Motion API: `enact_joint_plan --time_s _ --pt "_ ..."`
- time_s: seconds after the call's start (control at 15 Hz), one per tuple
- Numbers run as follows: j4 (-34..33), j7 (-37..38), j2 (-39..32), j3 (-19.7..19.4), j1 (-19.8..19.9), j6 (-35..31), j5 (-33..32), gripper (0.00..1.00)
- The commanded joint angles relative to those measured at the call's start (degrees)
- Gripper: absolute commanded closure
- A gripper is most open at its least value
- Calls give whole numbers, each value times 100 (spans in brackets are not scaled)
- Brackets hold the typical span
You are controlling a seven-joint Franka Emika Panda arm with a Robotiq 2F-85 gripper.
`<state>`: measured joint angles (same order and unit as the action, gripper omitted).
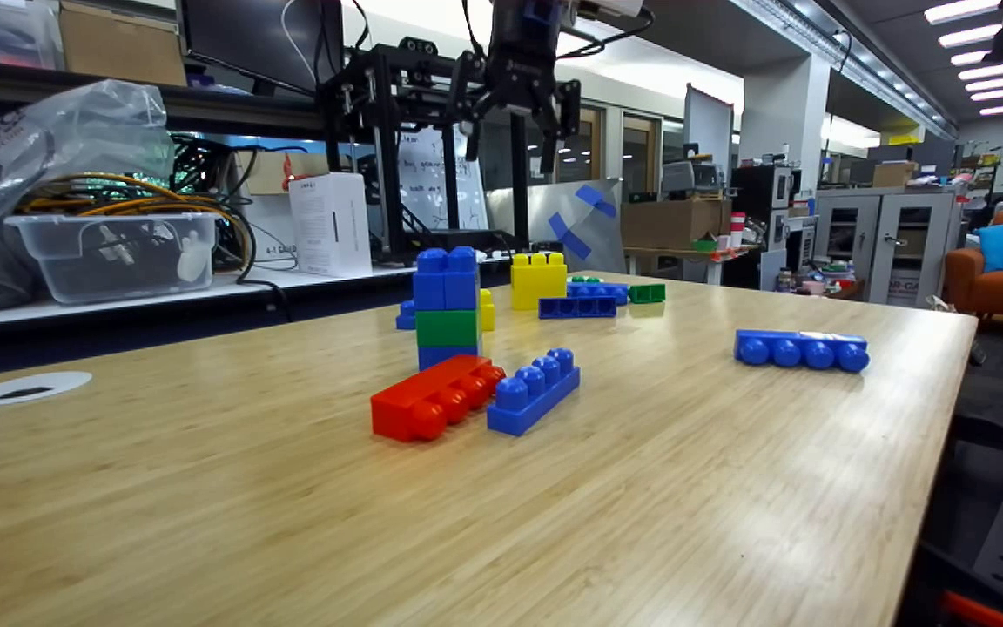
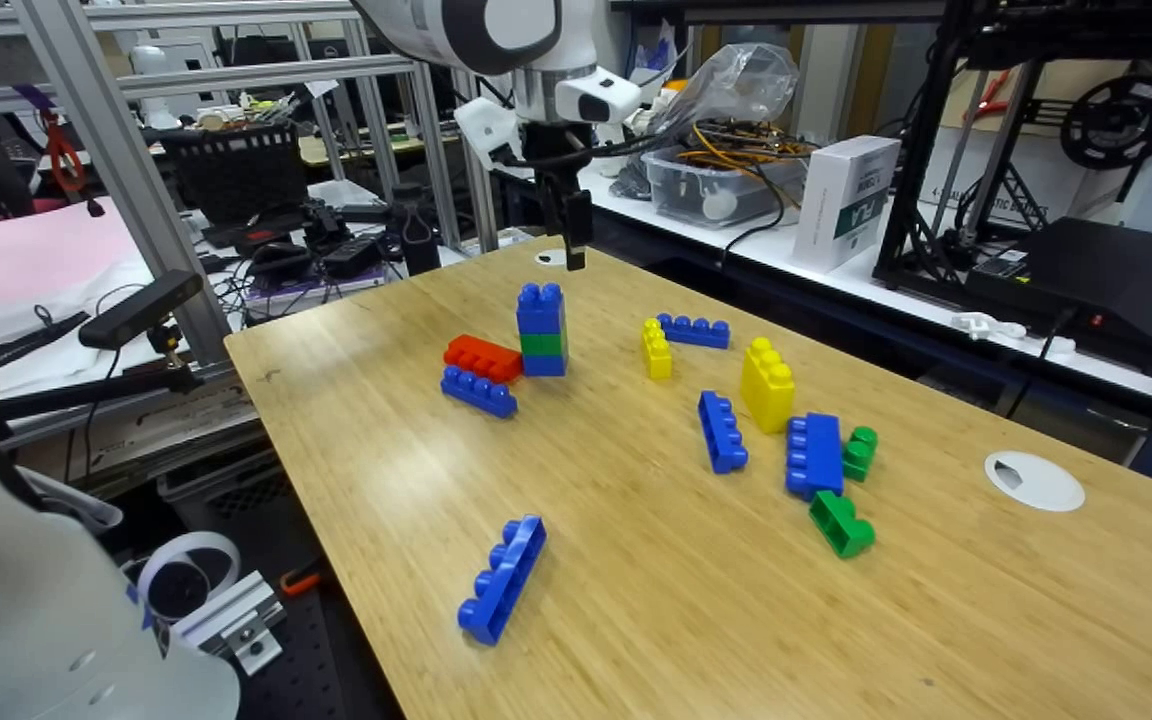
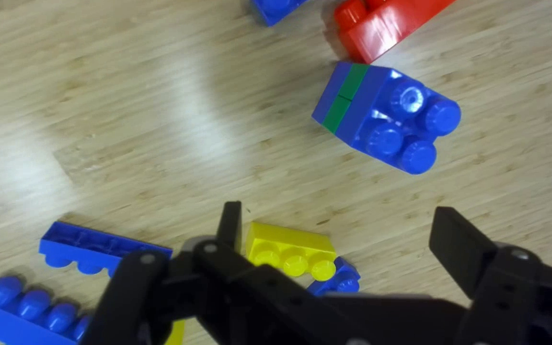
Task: Move the stack of blocks to the right then place a green block on the top
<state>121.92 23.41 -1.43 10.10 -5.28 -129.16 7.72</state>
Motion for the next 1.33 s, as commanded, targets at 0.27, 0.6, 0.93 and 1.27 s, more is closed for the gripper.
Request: enact_joint_plan --time_s 0.27,0.6,0.93,1.27 --pt "-1284 1223 -1276 -127 -451 299 182 0" --pt "-1535 2580 -1587 -243 -721 521 82 0" --pt "-1543 3194 -1623 -243 -802 771 87 0" --pt "-1465 3301 -1667 -196 -832 934 124 0"
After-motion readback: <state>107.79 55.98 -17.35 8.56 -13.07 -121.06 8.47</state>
